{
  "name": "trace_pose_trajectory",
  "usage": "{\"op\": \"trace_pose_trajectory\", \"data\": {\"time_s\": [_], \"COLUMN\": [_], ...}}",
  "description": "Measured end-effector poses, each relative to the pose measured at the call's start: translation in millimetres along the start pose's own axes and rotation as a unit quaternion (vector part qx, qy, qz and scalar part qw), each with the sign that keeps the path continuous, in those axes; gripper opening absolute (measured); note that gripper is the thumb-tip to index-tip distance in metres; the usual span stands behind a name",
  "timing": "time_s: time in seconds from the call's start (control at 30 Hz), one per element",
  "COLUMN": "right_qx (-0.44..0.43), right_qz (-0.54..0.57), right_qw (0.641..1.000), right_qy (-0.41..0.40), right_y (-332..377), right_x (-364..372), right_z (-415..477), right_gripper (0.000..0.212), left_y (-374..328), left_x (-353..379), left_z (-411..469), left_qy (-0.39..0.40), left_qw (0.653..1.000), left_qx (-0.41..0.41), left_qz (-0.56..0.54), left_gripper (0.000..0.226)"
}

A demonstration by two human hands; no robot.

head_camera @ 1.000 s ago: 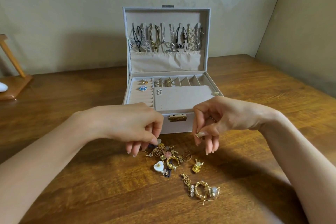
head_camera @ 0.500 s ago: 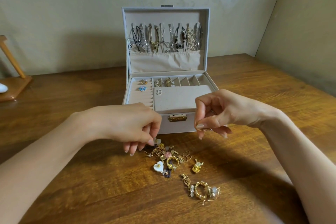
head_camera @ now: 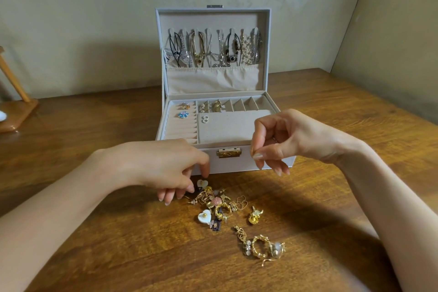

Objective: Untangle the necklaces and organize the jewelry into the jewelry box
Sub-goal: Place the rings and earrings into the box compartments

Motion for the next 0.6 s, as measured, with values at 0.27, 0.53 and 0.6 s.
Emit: {"op": "trace_pose_trajectory", "data": {"time_s": [0.27, 0.53, 0.6], "right_qx": [0.0, 0.056, 0.059], "right_qz": [-0.002, -0.142, -0.198], "right_qw": [1.0, 0.987, 0.978], "right_qy": [0.0, 0.044, 0.036], "right_y": [-1, -11, -11], "right_x": [0, 16, 22], "right_z": [0, 5, 7], "right_gripper": [0.008, 0.011, 0.009], "left_y": [8, -1, -6], "left_x": [7, 0, -3], "left_z": [3, 0, 3], "left_qy": [0.026, -0.001, -0.041], "left_qw": [0.998, 0.999, 0.998], "left_qx": [-0.061, -0.03, -0.003], "left_qz": [0.024, 0.046, 0.057], "left_gripper": [0.009, 0.011, 0.009]}}
Point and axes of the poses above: each hand's wrist, its own z-axis towards the middle knuckle, its own x-axis out of the palm, y = z × x, the point moved 6 cm from there along z, towards the middle knuckle, and after that the axes turned 5 degrees about -z, right-handed, at the moved point
